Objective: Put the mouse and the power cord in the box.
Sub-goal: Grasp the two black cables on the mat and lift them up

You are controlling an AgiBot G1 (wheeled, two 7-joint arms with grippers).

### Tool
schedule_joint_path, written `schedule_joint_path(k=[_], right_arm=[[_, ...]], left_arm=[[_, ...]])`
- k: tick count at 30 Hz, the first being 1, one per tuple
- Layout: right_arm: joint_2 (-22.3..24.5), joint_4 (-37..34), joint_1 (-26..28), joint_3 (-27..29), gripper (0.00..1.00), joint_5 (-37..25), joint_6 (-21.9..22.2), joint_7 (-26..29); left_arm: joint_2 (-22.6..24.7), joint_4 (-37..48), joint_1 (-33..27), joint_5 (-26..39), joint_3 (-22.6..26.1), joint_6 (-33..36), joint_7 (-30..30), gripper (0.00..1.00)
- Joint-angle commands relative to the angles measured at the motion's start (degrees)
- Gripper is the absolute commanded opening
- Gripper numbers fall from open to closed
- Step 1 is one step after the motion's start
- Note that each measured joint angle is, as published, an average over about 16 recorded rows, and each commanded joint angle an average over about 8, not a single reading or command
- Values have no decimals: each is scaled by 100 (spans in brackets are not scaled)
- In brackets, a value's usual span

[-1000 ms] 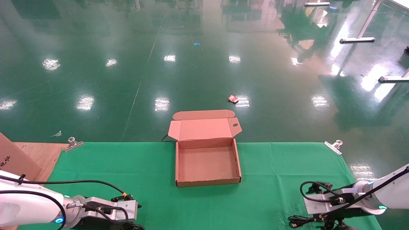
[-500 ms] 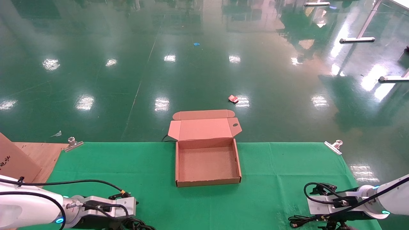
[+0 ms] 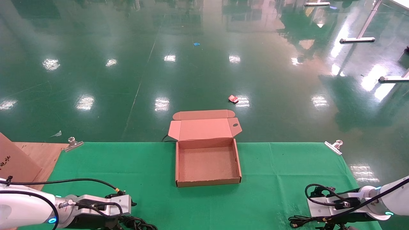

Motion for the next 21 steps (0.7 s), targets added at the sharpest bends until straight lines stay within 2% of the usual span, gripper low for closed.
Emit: schedule_joint_path(k=[1, 11, 21], right_arm=[[-5, -20, 20, -1, 0, 0, -42, -24], [-43, -88, 74, -31, 0, -42, -179, -97], [-76, -130, -6, -30, 0, -42, 22, -131]], left_arm=[[-7, 7, -4, -8, -5, 33, 25, 0], [-86, 44, -15, -29, -17, 571, 176, 0], [-87, 90, 16, -43, -27, 565, 204, 0]])
